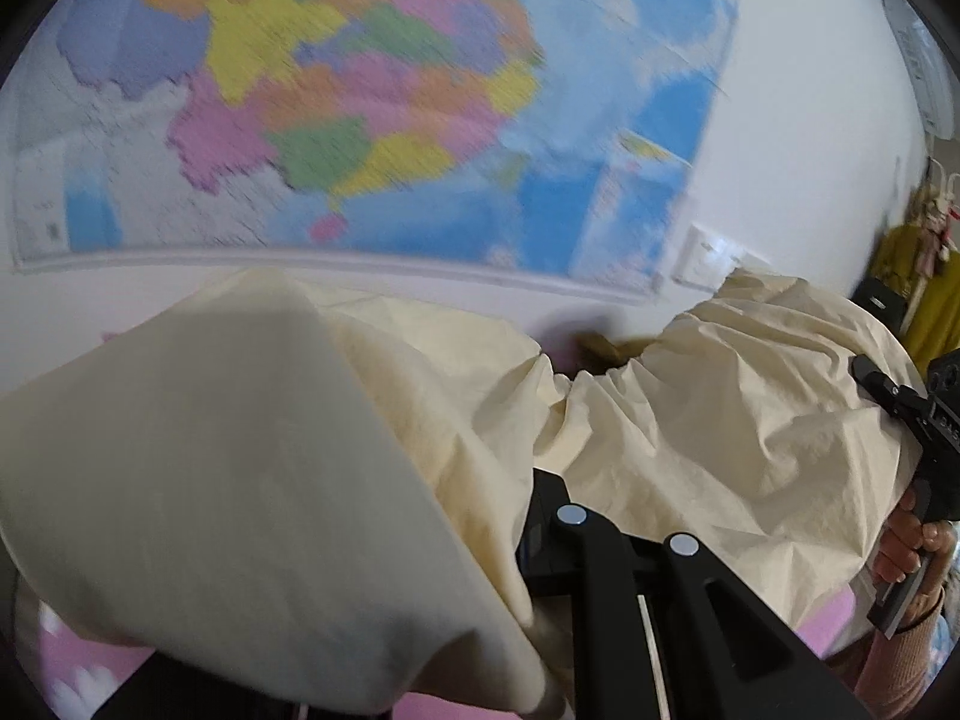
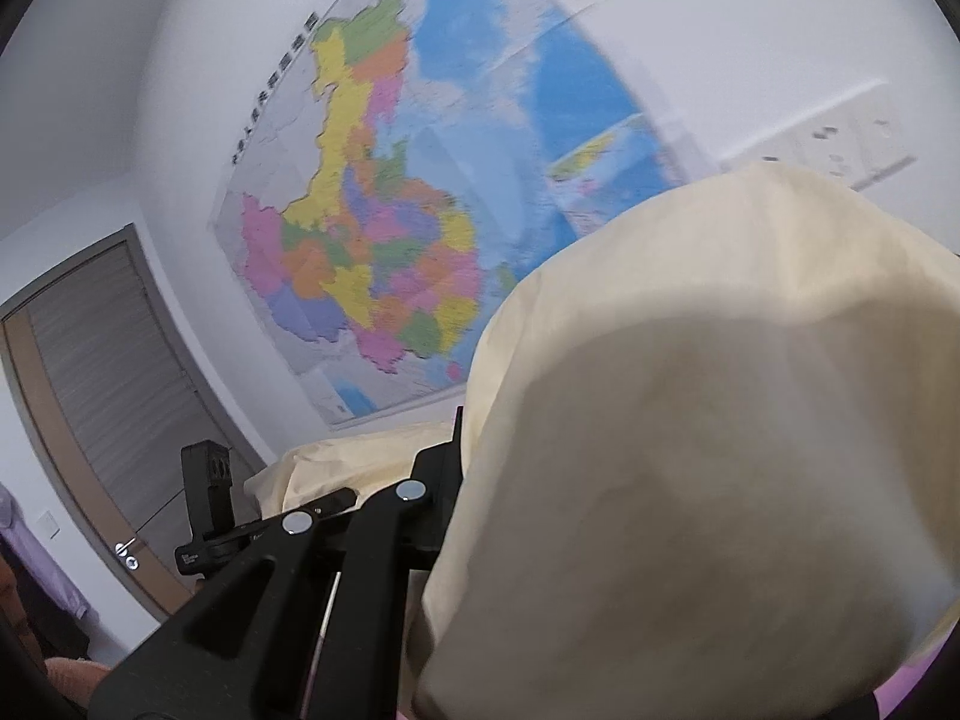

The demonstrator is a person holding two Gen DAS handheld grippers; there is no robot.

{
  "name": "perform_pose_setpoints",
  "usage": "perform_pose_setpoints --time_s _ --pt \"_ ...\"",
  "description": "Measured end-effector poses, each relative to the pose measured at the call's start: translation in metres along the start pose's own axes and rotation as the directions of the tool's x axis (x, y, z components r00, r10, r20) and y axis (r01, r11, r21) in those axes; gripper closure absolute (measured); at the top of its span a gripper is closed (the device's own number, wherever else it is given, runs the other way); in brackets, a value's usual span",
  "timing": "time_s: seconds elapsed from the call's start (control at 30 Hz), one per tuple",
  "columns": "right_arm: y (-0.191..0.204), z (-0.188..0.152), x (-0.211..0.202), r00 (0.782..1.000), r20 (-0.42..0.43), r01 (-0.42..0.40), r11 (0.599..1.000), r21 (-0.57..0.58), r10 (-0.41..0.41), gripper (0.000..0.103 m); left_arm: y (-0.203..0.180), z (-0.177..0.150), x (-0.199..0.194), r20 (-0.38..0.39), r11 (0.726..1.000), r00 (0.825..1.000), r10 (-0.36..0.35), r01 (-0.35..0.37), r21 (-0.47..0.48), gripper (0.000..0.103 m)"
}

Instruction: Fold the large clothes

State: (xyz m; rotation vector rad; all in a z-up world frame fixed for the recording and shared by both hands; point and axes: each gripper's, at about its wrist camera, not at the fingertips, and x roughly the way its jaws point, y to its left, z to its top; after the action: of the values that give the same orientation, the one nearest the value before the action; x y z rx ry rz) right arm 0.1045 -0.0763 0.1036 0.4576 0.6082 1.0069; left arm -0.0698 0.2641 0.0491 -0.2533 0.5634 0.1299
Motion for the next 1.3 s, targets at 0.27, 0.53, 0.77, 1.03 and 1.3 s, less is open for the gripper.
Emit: perform_pose_setpoints --time_s 0.27,0.53,0.77,1.03,1.3 --pt "0.028 0.011 0.095 0.991 -0.062 -0.122 0.992 -0.026 0.121 0.093 0.064 0.044 -0.013 0.089 0.982 0.978 0.191 -0.191 -0.008 0.091" --pt "0.063 0.002 0.181 0.973 -0.121 -0.206 0.976 -0.067 0.197 0.093 0.129 0.074 -0.011 0.109 0.927 0.921 0.375 -0.373 -0.038 0.091" --pt "0.092 -0.020 0.254 0.954 -0.173 -0.262 0.961 -0.090 0.244 0.093 0.194 0.088 -0.005 0.106 0.868 0.862 0.496 -0.487 -0.100 0.091" --pt "0.119 -0.078 0.319 0.945 -0.239 -0.273 0.938 -0.212 0.221 0.093 0.272 0.091 0.016 0.085 0.792 0.792 0.605 -0.587 -0.170 0.090" --pt "0.081 -0.172 0.362 0.841 -0.522 -0.232 0.967 -0.104 0.145 0.073 0.369 0.013 0.084 -0.160 0.673 0.716 0.680 -0.696 -0.252 0.084"
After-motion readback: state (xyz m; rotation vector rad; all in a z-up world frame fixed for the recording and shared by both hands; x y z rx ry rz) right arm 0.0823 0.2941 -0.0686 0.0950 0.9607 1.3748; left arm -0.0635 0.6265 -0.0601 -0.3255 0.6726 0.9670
